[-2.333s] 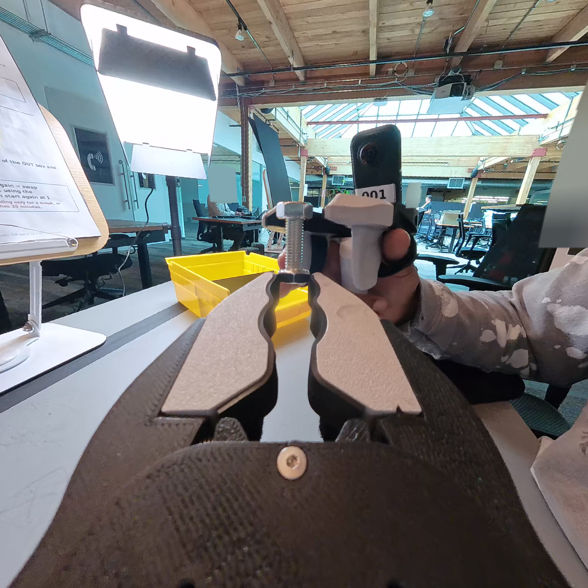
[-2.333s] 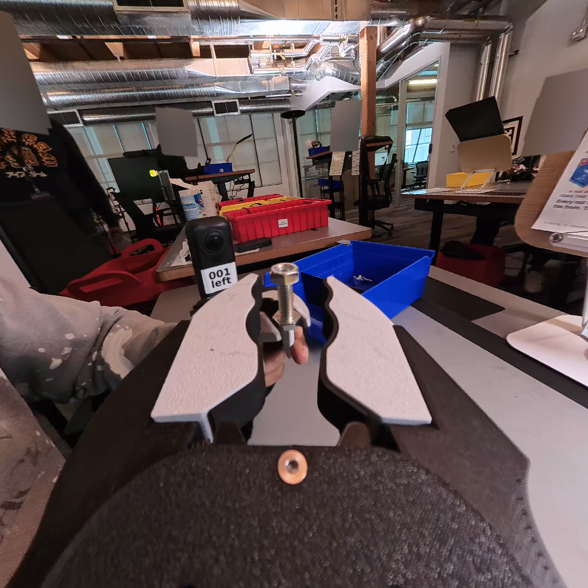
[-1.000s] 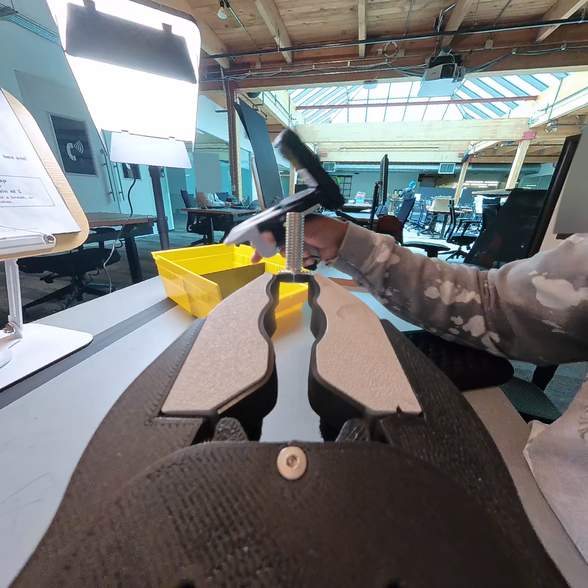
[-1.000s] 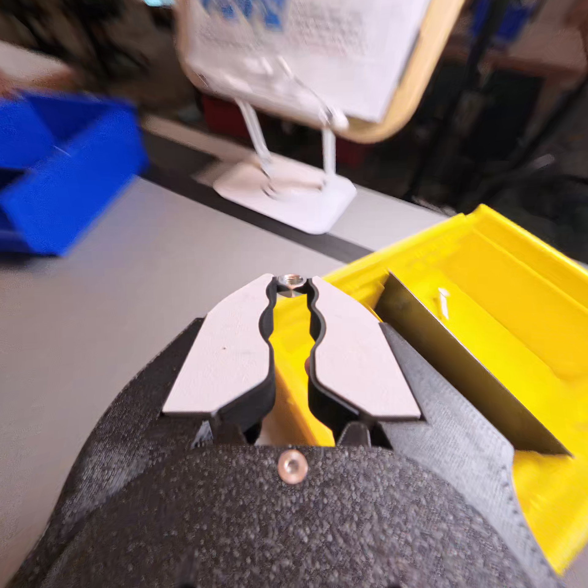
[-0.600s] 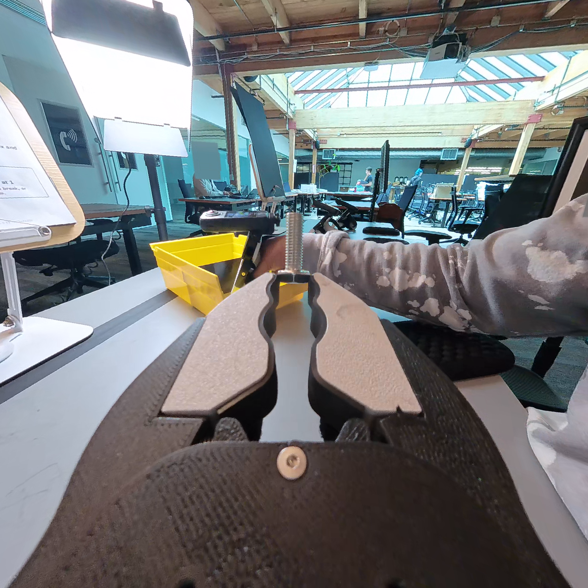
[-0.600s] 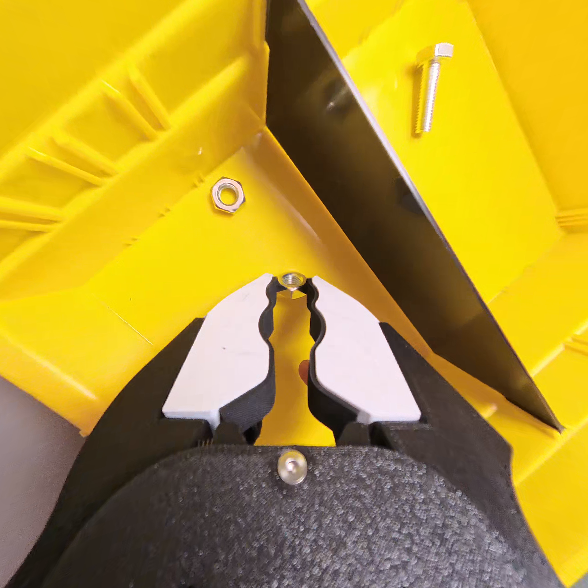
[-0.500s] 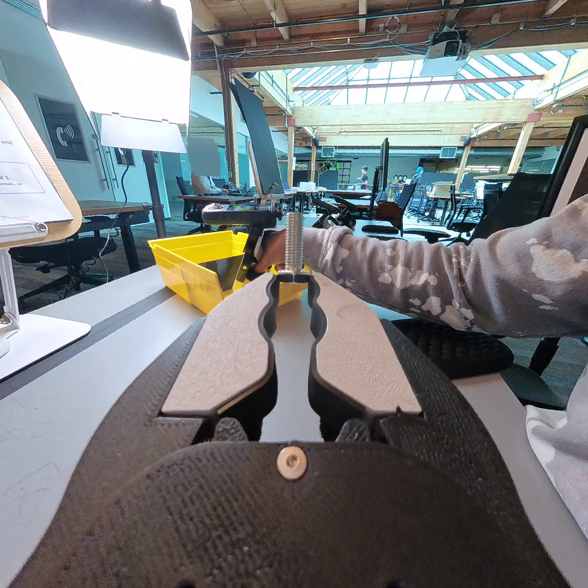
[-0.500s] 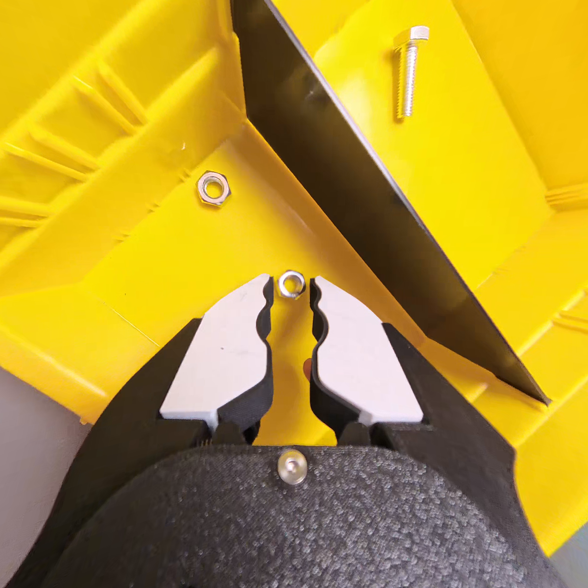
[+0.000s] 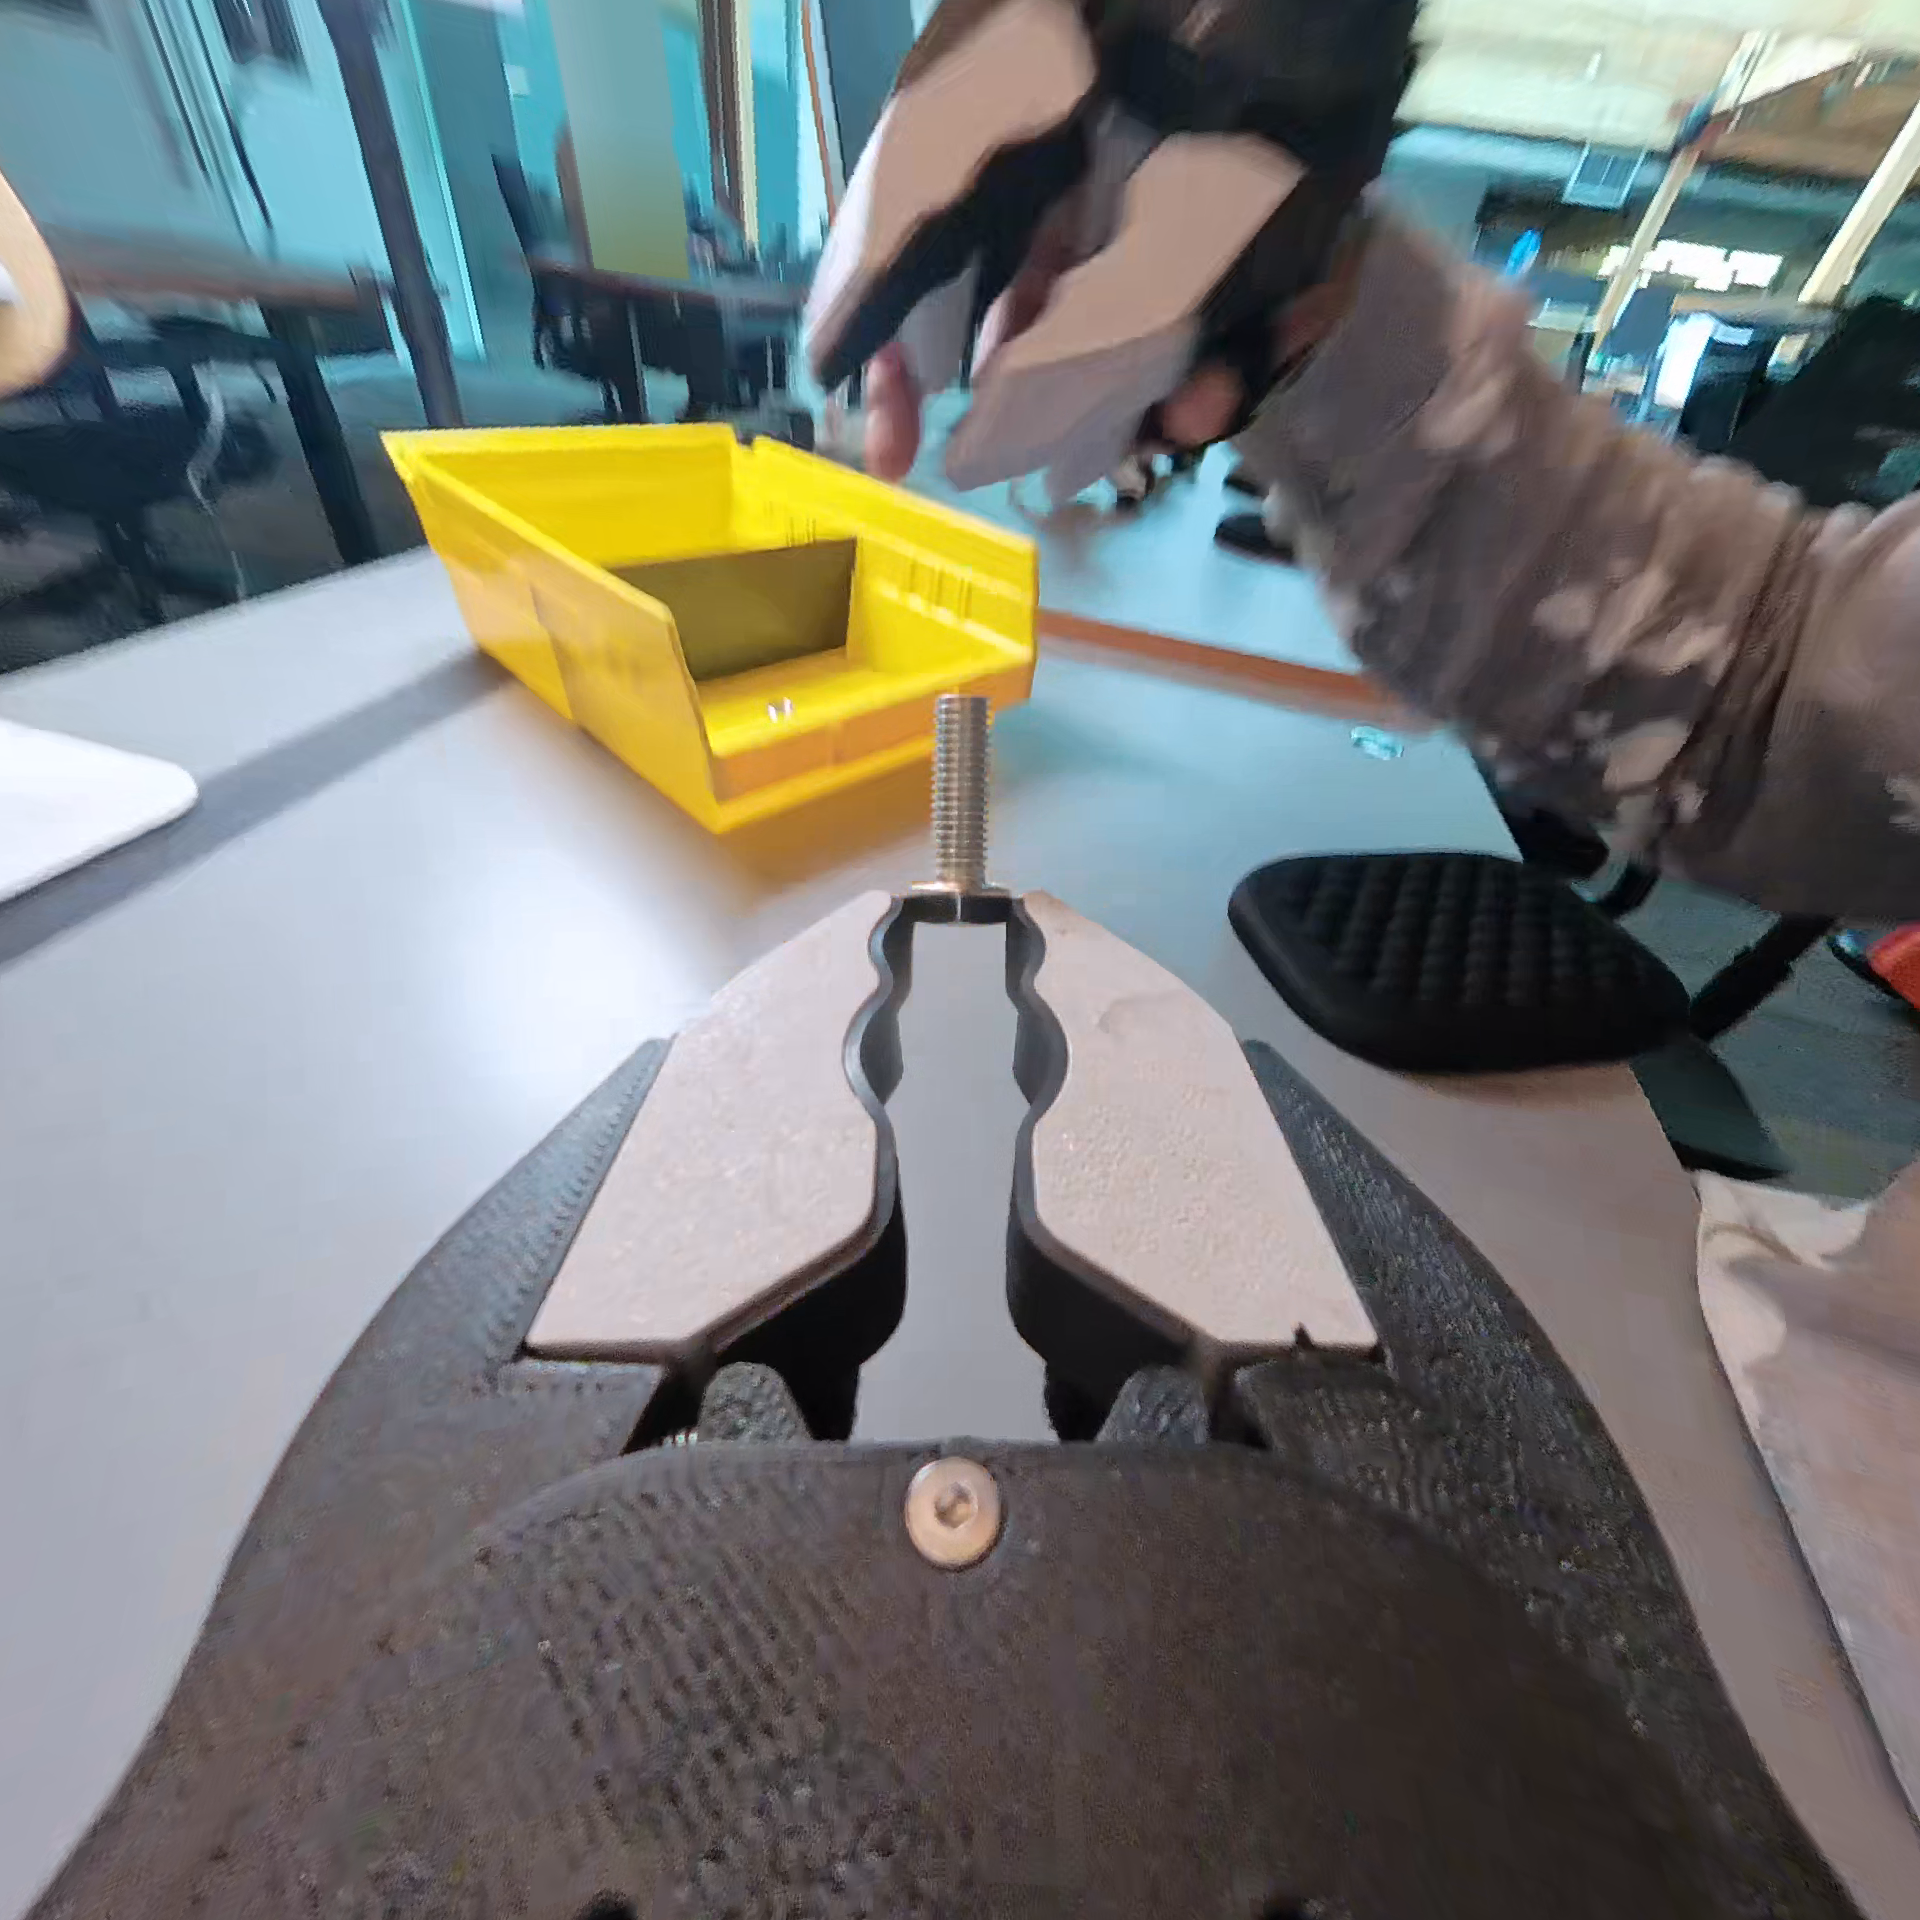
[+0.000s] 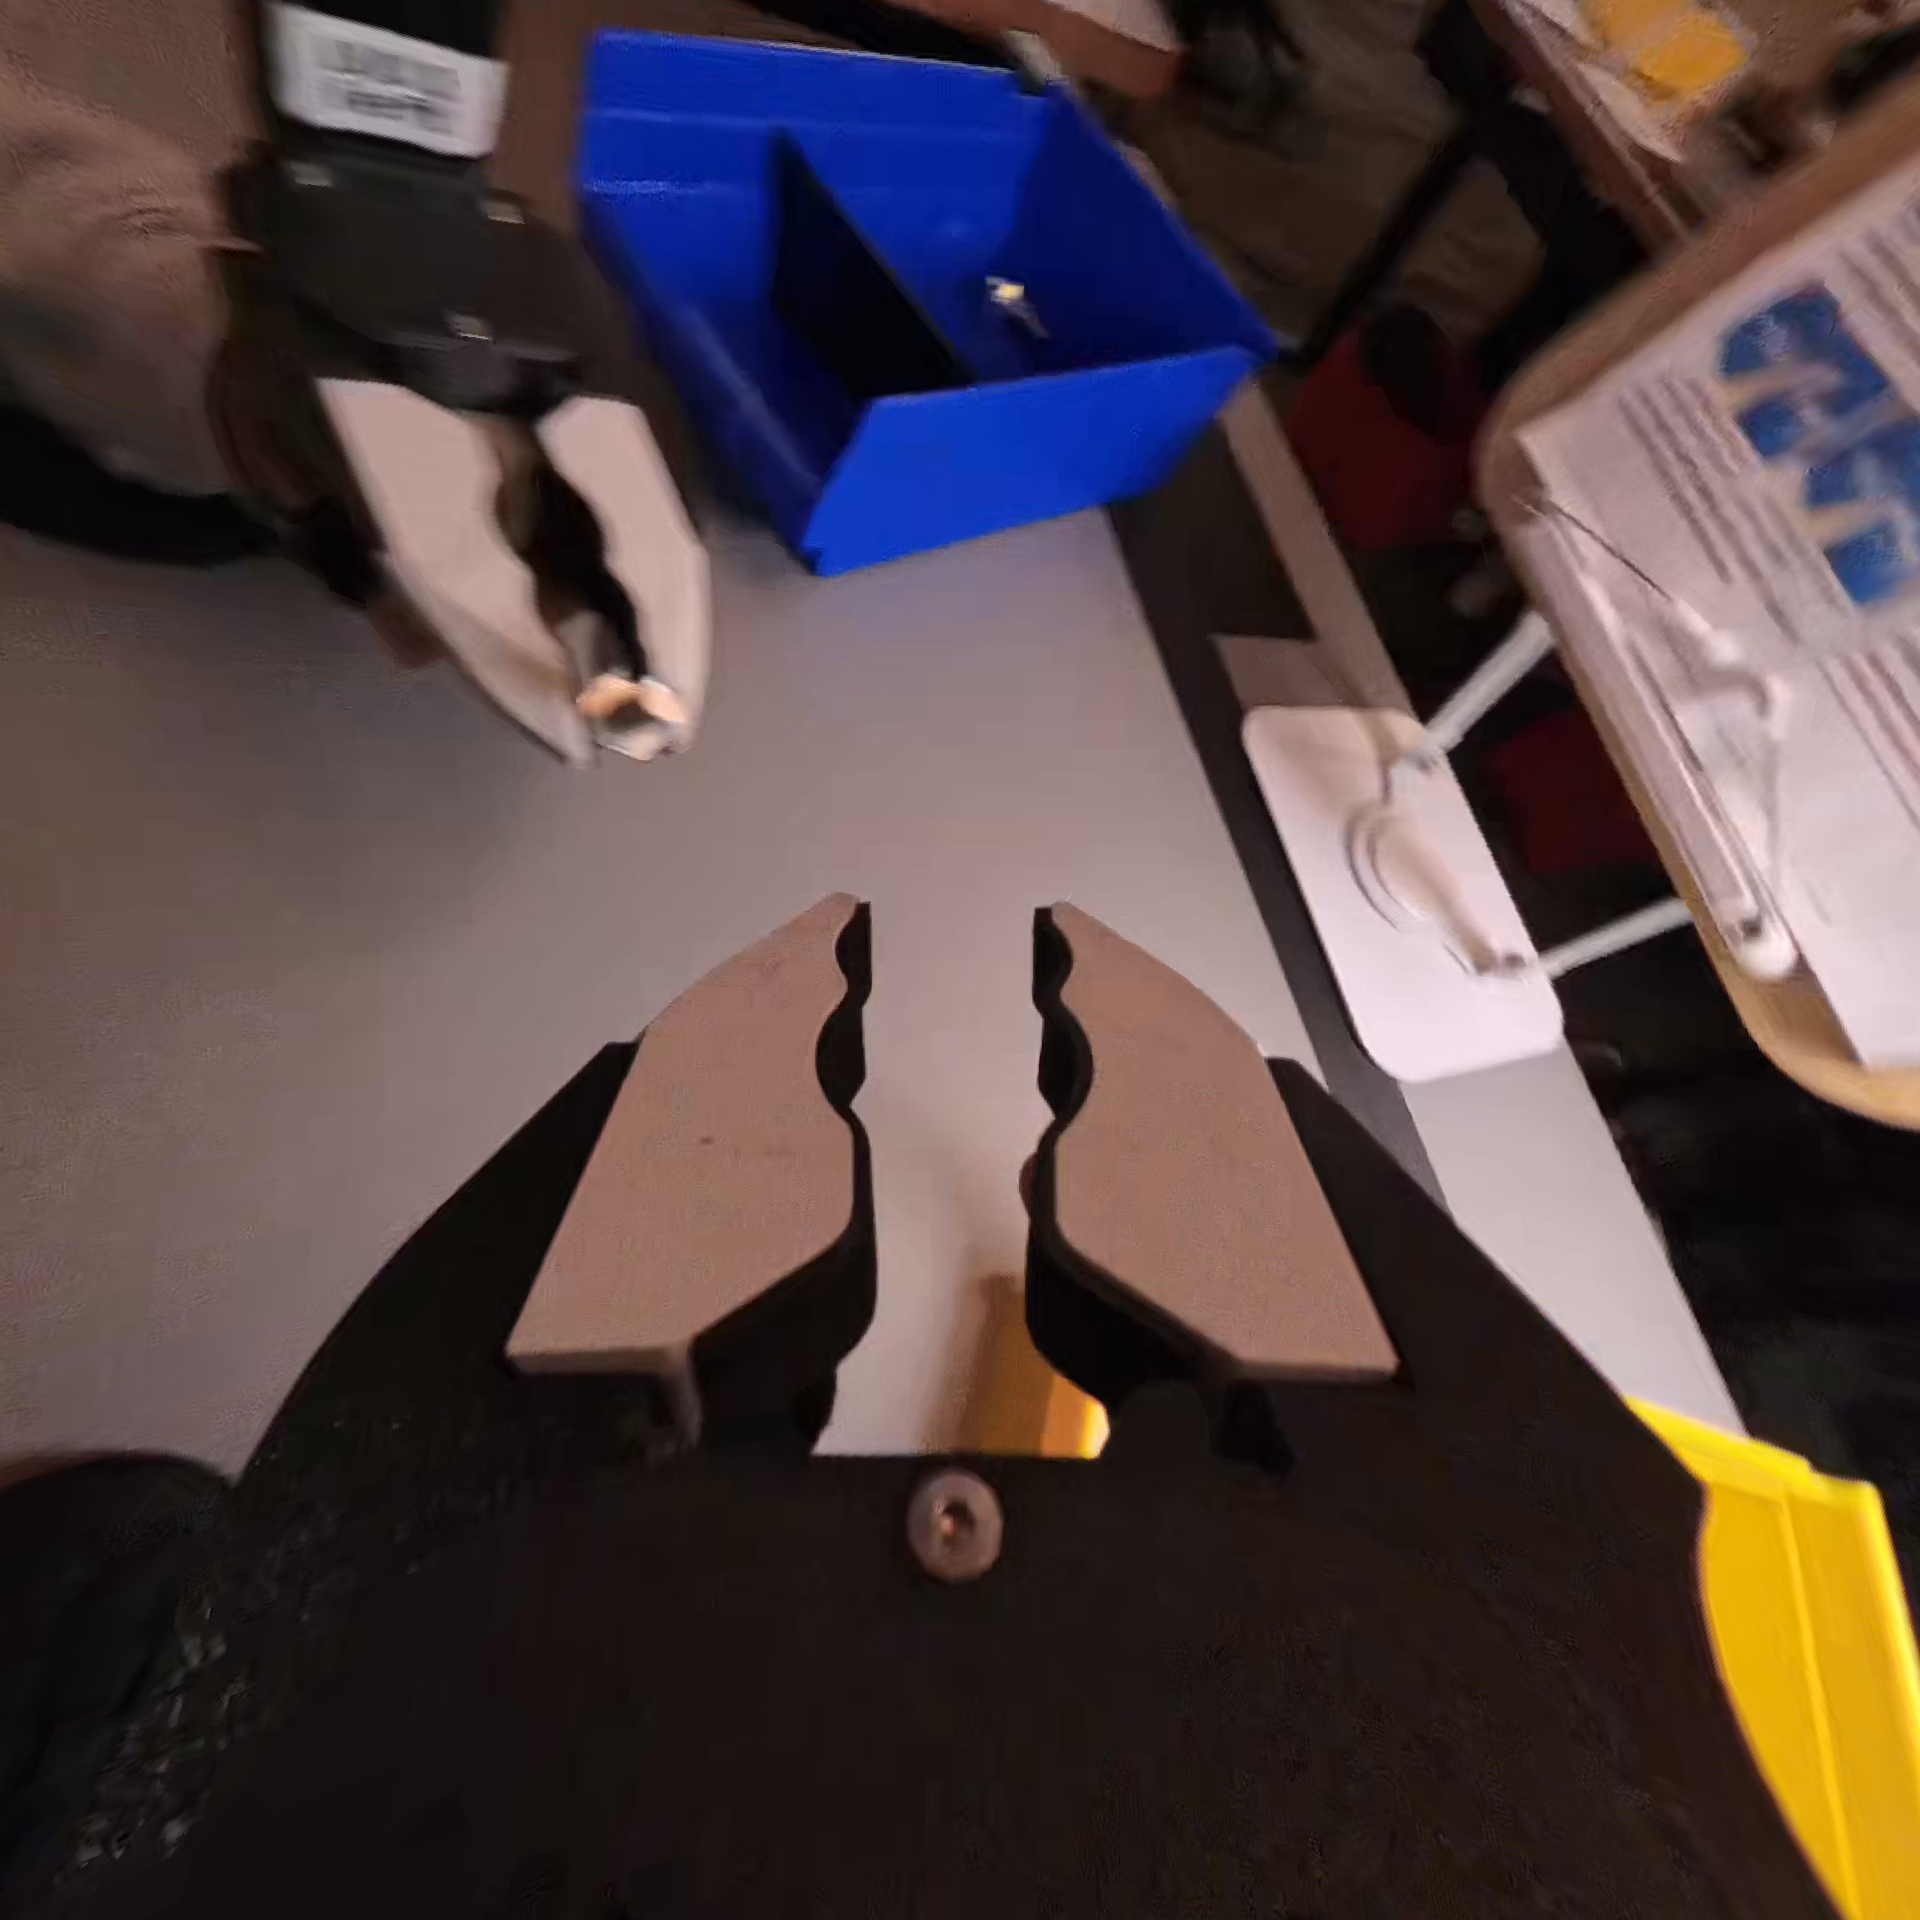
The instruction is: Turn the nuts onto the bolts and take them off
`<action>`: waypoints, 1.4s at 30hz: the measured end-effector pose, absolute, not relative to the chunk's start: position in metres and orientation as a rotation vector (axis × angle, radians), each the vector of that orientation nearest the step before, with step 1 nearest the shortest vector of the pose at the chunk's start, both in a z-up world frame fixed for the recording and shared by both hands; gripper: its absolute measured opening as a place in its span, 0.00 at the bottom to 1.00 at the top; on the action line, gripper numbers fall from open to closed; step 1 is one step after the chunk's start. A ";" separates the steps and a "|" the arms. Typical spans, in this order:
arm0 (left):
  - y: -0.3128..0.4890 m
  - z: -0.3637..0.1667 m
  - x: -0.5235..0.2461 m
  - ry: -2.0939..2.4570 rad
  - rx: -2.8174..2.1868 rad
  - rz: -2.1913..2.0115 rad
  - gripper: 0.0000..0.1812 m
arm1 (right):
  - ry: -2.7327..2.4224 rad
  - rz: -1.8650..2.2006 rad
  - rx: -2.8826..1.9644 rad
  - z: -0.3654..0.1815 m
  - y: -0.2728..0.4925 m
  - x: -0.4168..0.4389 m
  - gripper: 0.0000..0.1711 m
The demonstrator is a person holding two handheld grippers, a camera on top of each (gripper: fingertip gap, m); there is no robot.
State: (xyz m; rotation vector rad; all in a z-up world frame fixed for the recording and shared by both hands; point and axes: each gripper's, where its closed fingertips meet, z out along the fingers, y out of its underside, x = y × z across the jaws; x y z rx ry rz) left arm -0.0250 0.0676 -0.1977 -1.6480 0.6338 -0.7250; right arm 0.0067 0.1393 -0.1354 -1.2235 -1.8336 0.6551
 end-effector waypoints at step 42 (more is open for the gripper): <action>0.103 -0.207 -0.084 0.320 -1.733 -0.435 0.25 | -1.184 0.108 -2.266 -0.255 0.493 0.110 0.06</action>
